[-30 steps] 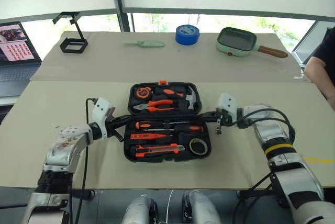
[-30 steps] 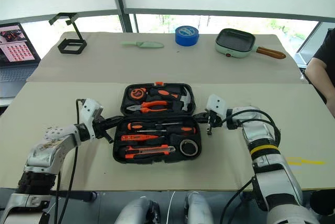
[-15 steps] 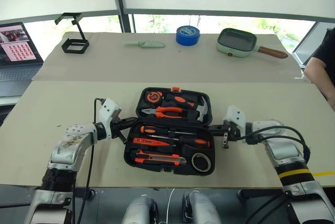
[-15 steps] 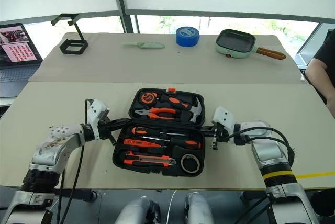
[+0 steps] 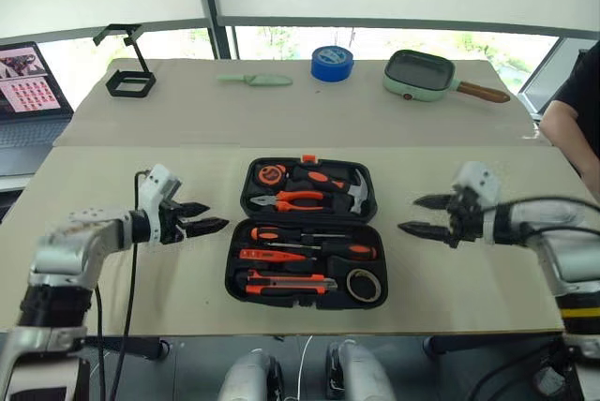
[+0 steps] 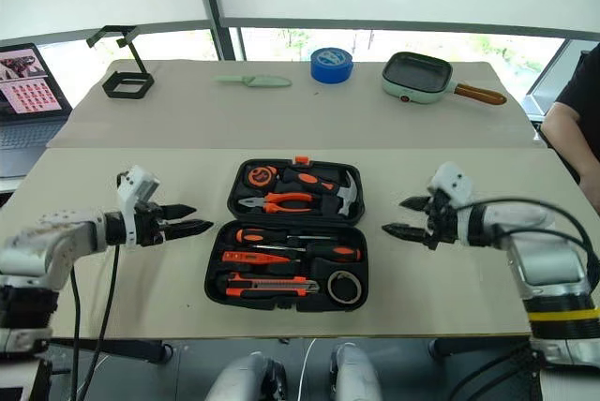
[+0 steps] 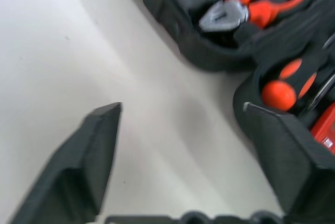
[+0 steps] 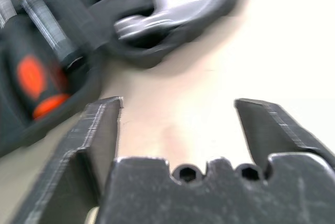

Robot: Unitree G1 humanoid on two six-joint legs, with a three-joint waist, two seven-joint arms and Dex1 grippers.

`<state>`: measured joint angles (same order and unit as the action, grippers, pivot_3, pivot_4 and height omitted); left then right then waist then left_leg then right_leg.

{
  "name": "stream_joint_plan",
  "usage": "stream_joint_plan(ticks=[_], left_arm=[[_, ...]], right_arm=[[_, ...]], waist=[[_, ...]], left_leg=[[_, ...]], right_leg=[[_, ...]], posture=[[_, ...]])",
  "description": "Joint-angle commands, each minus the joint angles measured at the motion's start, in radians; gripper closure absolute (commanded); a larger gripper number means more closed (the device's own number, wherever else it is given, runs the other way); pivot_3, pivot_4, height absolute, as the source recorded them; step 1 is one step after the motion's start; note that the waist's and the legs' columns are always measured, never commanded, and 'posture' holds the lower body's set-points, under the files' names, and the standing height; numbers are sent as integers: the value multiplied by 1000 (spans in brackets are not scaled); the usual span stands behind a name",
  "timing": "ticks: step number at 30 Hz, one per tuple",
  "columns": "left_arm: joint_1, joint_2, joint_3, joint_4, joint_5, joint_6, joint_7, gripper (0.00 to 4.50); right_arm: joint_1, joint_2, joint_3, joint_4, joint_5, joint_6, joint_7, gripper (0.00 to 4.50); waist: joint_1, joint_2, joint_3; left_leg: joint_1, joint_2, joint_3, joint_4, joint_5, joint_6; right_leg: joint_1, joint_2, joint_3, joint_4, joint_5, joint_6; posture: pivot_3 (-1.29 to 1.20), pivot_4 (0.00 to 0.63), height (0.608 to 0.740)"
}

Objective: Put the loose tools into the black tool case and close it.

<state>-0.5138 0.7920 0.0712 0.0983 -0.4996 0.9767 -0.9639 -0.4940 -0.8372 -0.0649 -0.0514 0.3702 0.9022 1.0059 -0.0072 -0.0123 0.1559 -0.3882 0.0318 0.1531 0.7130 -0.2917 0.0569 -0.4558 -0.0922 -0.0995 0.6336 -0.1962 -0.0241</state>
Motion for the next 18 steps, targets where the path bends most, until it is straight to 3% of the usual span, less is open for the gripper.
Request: stream_joint_plan(ticks=[1, 4, 7, 15, 18], left_arm=[[-136, -19, -37, 71, -2, 152, 49, 52], [-271, -96, -53, 191, 20, 271, 140, 52], [-321, -125, -123, 228, 70, 281, 176, 52], [-348, -191, -72, 300, 80, 240, 240, 52], [-346, -211, -69, 311, 80, 245, 252, 0]], right_arm=[[-163, 33, -12, 44, 43, 423, -133, 97], [-306, 122, -35, 151, 60, 605, -201, 97], [-362, 153, 10, 223, 32, 608, -252, 97], [-438, 221, 70, 370, -7, 523, -336, 97], [-432, 232, 90, 388, 3, 531, -331, 843]], waist=[[-1, 0, 0], [-1, 0, 0], [-4, -1, 0], [-8, -1, 0], [-6, -1, 0]], left_leg=[[-1, 0, 0, 0, 0, 0], [-1, 0, 0, 0, 0, 0], [-3, -2, 0, 0, 0, 0], [-3, -3, 1, -2, 0, 0], [-2, -3, 2, -1, 1, 0]], right_leg=[[0, 1, 0, 0, 1, -2], [0, 2, 0, -1, 4, -7], [-1, 3, -1, -1, 4, -7], [-2, 2, -2, -2, 4, -6], [-2, 1, -1, -1, 4, -6]], posture=[[0, 150, 740], [0, 150, 740], [0, 150, 740], [0, 150, 740], [0, 150, 740]])
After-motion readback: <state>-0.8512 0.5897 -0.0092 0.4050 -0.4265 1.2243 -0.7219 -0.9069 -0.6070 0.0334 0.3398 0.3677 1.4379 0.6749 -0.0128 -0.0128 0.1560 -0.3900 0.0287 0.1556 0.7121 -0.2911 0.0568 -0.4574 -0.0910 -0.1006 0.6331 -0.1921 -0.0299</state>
